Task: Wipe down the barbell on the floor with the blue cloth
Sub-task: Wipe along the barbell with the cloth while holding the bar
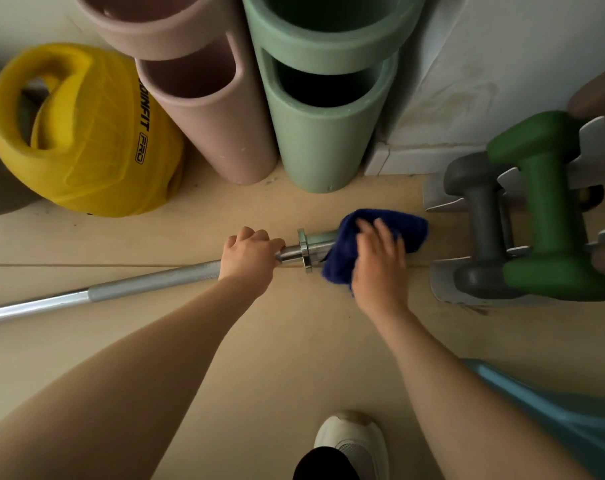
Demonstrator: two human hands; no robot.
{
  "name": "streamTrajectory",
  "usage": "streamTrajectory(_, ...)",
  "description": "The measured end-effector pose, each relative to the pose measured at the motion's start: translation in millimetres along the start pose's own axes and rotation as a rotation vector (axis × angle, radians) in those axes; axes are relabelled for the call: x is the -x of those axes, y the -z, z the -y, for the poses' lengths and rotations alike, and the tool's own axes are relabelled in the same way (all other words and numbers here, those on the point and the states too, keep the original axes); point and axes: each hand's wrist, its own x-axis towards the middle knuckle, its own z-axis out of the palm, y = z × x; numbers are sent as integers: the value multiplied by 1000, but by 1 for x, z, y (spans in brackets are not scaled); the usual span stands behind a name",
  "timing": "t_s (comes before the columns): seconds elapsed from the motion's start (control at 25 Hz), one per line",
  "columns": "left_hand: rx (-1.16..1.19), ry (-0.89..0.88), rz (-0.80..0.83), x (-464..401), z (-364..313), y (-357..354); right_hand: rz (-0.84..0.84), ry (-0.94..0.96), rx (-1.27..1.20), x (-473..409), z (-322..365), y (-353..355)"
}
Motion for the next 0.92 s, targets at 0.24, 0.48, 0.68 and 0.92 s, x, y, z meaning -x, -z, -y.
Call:
streamTrajectory(0.24, -16, 8, -4, 5, -1, -5, 11, -195, -30, 15, 71, -7)
streamTrajectory(0.48, 6, -4, -33, 2, 3, -7, 140, -66, 17, 4, 22, 8)
streamTrajectory(0.68, 44, -18, 3, -8, 10, -5, 111, -356, -98, -15, 38, 18)
streamTrajectory(0.92, 70, -39, -47, 2, 9, -11, 242, -157, -160, -7, 71, 23)
